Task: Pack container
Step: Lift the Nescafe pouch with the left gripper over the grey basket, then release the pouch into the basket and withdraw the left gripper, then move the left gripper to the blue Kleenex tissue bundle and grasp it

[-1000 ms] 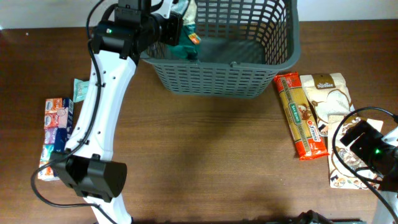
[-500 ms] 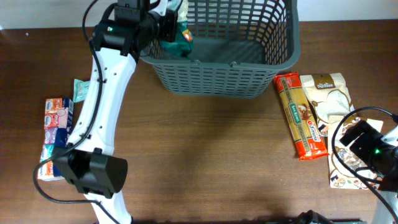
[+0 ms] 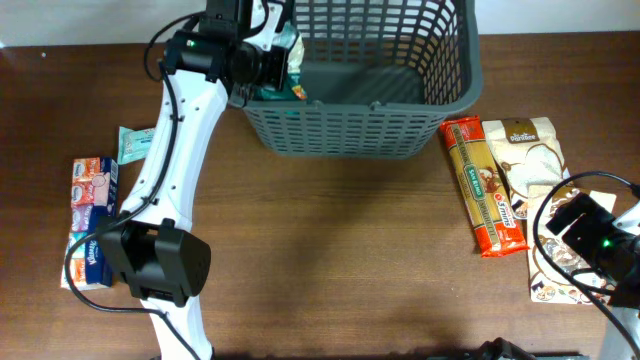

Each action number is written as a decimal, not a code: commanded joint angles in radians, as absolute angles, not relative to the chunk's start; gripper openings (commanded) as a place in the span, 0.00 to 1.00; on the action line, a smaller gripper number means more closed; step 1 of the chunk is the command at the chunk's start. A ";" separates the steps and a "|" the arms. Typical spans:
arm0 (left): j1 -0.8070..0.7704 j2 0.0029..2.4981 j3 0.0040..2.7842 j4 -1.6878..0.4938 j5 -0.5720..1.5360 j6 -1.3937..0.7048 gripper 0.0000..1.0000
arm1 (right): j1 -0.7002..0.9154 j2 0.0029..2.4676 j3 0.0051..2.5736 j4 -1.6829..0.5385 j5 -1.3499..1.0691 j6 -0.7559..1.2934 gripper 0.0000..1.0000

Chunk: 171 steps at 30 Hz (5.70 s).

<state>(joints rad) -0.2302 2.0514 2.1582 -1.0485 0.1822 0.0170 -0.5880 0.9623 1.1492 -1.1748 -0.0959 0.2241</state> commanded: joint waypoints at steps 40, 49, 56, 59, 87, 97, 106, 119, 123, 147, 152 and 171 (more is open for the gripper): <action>-0.230 1.840 2.712 -1.308 -0.401 0.173 0.99 | -0.582 0.962 1.171 -1.158 -0.101 0.214 0.99; -0.013 1.663 2.683 -1.685 -0.221 -0.052 1.00 | -0.582 0.962 1.171 -1.152 -0.102 0.215 0.99; 0.092 1.500 2.273 -1.687 -0.257 -0.050 1.00 | -0.570 0.962 1.171 -1.155 -0.102 0.216 0.99; 0.167 1.451 2.014 -1.673 -0.257 0.017 1.00 | -0.542 0.967 1.171 -1.154 -0.101 0.215 0.99; 0.415 1.351 1.394 -0.985 -0.003 0.554 0.99 | -0.515 0.996 1.171 -1.179 -0.032 0.214 0.99; 0.416 1.227 1.256 -0.970 -0.025 0.554 0.99 | -0.351 0.825 1.171 -1.248 0.142 0.154 0.99; 0.415 1.040 0.945 -0.815 -0.083 0.552 0.99 | -0.274 0.663 1.171 -1.290 0.192 0.142 0.99; 0.426 0.812 0.732 -0.803 -0.138 0.541 1.00 | -0.274 0.647 1.171 -1.301 0.165 0.142 0.99; 0.509 0.846 0.732 -0.778 -0.027 0.456 1.00 | -0.274 0.646 1.171 -1.306 0.161 0.142 0.99; 0.711 1.336 0.888 -0.657 0.105 0.552 0.99 | -0.274 0.647 1.171 -1.333 0.170 0.134 0.99; 0.781 1.391 0.932 -0.654 0.117 0.581 1.00 | -0.274 0.647 1.171 -1.333 0.196 0.134 0.99; 0.815 1.627 0.969 -0.540 0.117 0.642 1.00 | -0.274 0.647 1.171 -1.356 0.196 0.135 0.99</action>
<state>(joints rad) 0.8085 1.5963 0.9466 -0.5560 0.1051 0.6167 -0.2840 0.6514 1.1542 -1.3575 0.1761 0.1345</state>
